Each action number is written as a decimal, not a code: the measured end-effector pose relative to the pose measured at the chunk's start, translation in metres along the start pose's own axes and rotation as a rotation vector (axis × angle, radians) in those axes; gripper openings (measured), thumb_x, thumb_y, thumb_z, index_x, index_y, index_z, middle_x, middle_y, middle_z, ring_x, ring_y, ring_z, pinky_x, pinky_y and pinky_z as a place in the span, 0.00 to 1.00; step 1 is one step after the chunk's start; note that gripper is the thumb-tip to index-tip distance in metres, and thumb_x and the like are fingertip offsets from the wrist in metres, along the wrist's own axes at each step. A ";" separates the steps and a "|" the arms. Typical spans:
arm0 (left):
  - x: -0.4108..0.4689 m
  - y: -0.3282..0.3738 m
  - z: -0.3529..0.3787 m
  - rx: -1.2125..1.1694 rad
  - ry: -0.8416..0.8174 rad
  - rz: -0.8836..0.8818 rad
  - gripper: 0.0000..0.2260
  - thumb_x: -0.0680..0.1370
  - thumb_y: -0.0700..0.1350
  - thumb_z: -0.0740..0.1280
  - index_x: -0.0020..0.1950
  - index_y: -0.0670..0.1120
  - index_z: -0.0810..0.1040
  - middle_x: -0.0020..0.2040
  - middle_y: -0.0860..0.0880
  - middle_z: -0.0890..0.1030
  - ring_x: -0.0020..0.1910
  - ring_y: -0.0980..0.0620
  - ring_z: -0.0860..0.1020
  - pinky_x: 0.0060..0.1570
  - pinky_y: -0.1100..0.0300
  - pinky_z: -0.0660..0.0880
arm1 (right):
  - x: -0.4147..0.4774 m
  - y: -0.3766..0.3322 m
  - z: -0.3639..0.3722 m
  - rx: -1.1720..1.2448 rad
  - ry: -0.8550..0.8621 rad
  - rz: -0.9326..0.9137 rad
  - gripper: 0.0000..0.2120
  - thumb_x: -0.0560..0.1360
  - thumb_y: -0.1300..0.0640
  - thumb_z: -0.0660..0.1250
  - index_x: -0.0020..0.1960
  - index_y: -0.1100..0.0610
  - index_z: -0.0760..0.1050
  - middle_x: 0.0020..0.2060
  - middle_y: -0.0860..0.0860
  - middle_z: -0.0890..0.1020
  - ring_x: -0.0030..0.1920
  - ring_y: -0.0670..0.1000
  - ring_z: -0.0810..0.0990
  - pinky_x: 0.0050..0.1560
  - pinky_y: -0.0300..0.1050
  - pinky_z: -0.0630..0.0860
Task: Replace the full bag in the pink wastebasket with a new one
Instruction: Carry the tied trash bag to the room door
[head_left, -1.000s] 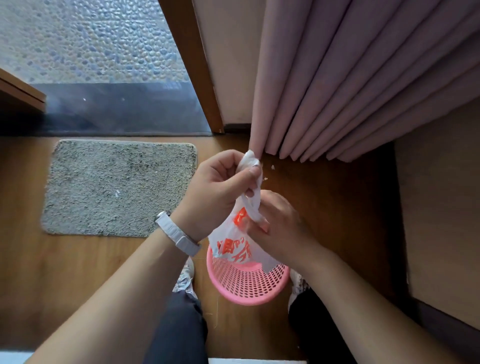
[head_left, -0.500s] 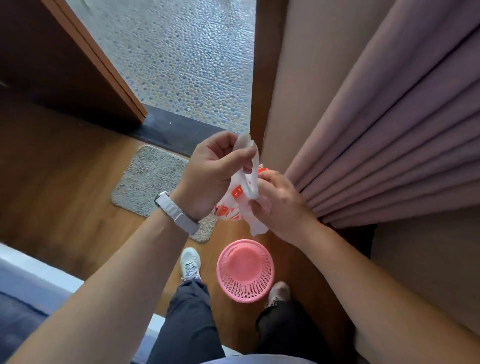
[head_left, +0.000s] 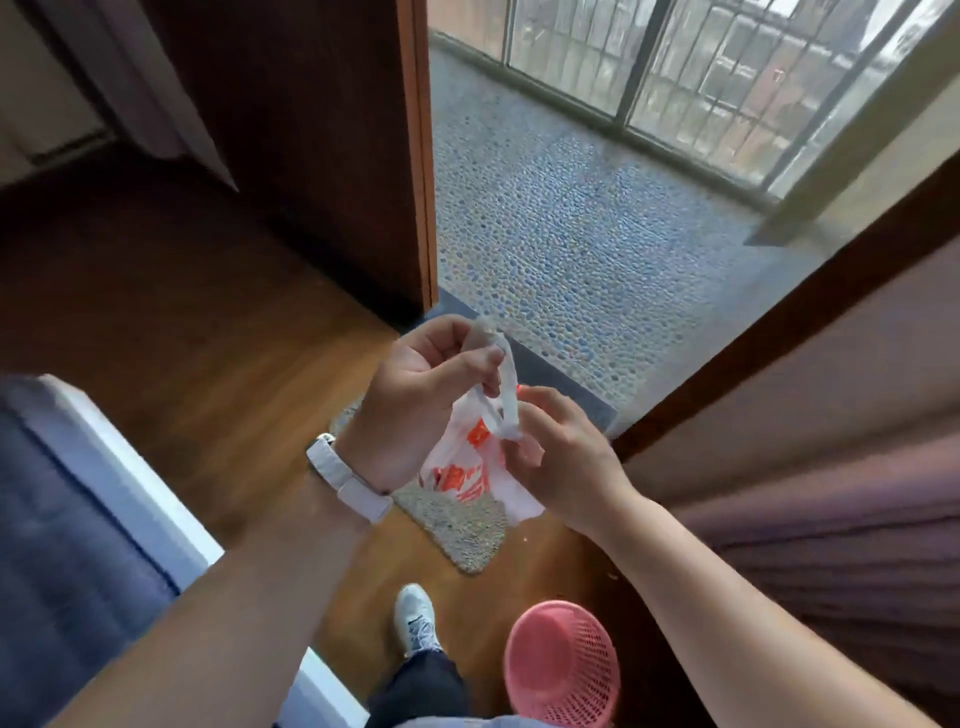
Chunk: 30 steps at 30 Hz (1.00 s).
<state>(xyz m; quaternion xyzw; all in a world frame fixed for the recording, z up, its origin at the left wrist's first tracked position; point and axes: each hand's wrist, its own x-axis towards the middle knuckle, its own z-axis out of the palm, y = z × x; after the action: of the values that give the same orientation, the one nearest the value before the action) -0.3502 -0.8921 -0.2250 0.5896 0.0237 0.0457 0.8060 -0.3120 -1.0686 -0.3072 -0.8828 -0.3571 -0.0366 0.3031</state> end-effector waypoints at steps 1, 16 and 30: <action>0.000 0.009 -0.019 0.014 0.015 -0.001 0.13 0.72 0.43 0.69 0.43 0.33 0.74 0.35 0.44 0.77 0.37 0.46 0.75 0.46 0.49 0.73 | 0.013 -0.013 0.009 0.008 -0.013 -0.002 0.15 0.69 0.58 0.70 0.56 0.55 0.77 0.57 0.56 0.79 0.51 0.59 0.78 0.46 0.48 0.76; 0.002 0.092 -0.177 0.191 0.261 0.033 0.12 0.72 0.51 0.67 0.43 0.41 0.76 0.39 0.42 0.78 0.40 0.45 0.78 0.46 0.51 0.78 | 0.168 -0.107 0.081 -0.025 -0.236 -0.206 0.17 0.74 0.50 0.69 0.62 0.52 0.76 0.56 0.50 0.78 0.52 0.52 0.77 0.43 0.40 0.71; 0.164 0.107 -0.208 0.312 0.572 0.041 0.10 0.77 0.43 0.64 0.46 0.35 0.75 0.36 0.45 0.79 0.40 0.51 0.79 0.47 0.60 0.78 | 0.369 -0.022 0.106 0.076 -0.323 -0.410 0.17 0.73 0.52 0.72 0.60 0.54 0.77 0.50 0.51 0.80 0.46 0.54 0.80 0.38 0.39 0.71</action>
<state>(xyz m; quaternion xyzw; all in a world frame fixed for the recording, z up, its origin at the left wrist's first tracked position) -0.2108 -0.6457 -0.1834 0.6695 0.2443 0.2215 0.6656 -0.0687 -0.7723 -0.2786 -0.7744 -0.5734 0.0577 0.2611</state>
